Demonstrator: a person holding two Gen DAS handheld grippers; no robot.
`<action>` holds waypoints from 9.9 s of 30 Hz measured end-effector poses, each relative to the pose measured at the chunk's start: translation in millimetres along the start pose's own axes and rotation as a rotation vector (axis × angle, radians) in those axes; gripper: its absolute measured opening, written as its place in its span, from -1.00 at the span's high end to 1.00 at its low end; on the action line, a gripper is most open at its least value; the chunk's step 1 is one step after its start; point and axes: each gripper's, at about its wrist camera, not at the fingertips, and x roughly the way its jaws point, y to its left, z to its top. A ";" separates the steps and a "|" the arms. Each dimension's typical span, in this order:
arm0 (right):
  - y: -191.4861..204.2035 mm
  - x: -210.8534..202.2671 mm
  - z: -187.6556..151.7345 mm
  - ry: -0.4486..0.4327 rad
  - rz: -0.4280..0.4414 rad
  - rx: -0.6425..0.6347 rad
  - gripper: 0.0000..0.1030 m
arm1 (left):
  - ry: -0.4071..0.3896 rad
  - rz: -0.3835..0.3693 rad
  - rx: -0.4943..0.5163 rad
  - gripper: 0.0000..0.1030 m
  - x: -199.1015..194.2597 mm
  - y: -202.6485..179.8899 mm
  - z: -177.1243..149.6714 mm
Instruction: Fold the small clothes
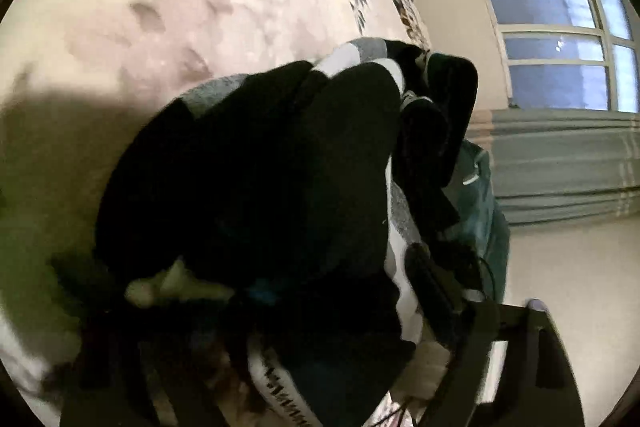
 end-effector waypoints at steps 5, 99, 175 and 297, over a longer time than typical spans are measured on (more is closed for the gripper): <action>-0.2 -17.6 -41.3 -0.129 0.020 0.086 0.32 | 0.050 -0.004 0.033 0.26 -20.3 -3.5 15.5; -3.7 -101.7 -160.2 -0.167 -0.467 0.250 0.83 | 0.309 0.370 0.366 -0.32 -99.5 11.7 -11.4; 11.0 -3.5 -96.8 0.048 0.049 0.063 0.38 | 0.404 0.032 0.346 0.58 -48.5 -41.9 59.9; 621.5 -269.3 -518.1 -1.057 -1.129 -0.482 -1.00 | -0.246 0.382 1.179 -1.00 -371.3 -477.2 -73.7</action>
